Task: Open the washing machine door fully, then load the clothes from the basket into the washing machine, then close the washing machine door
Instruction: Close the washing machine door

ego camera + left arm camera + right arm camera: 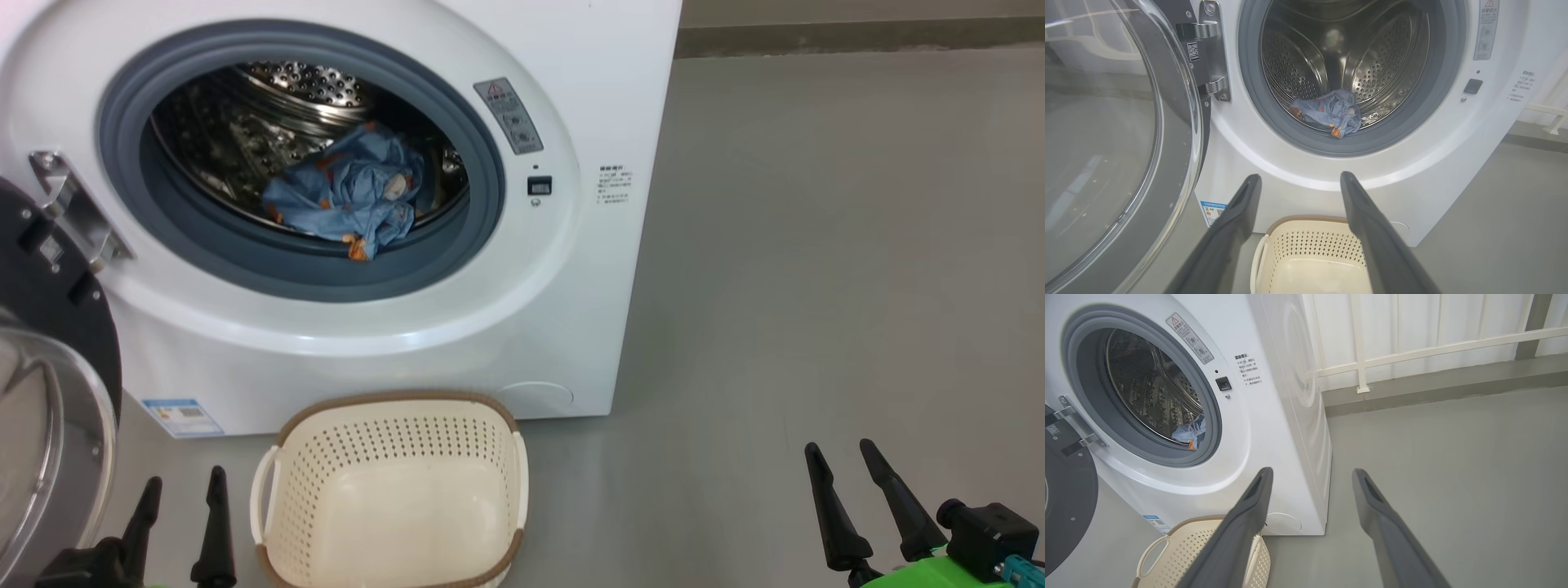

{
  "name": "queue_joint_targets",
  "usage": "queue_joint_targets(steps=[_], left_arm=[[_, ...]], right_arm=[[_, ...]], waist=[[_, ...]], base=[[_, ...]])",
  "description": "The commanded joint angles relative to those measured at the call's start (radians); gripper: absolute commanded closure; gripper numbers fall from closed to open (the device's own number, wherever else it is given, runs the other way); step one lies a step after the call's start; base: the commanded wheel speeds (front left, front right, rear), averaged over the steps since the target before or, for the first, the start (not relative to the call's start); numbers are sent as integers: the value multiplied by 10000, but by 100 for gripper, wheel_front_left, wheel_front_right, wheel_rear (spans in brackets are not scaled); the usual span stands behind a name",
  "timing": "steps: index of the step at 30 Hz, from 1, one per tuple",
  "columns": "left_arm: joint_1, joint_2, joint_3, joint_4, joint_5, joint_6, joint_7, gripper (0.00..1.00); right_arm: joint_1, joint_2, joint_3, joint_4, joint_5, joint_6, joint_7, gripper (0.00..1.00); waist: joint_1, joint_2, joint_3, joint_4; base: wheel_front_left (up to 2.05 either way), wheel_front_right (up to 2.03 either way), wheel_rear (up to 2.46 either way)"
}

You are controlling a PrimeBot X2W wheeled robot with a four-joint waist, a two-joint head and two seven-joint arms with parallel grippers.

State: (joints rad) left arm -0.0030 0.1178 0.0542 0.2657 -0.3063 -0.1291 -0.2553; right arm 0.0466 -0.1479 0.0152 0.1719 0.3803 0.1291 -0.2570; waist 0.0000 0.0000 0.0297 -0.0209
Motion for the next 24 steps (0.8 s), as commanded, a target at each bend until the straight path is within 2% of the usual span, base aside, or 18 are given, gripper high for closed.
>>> queue_joint_targets(steps=[1,10,18,24], left_arm=[[-81,194,313,-244,-79,-15,-65,0],[51,305,195,-486,-368,-15,-65,0],[-9,300,102,-610,-309,-15,-65,0],[-36,174,176,-669,-304,-15,-65,0]], right_arm=[[10,-160,209,-271,61,16,-48,0],[27,-157,171,-281,57,16,-48,0],[-14,-96,105,-342,62,16,-48,0],[-2,-135,152,-398,88,16,-48,0]], waist=[[0,0,14,6],[0,0,58,45],[0,0,75,243],[0,0,71,786]], base=[[-151,151,0],[-104,104,0],[-5,5,0],[0,0,0]])
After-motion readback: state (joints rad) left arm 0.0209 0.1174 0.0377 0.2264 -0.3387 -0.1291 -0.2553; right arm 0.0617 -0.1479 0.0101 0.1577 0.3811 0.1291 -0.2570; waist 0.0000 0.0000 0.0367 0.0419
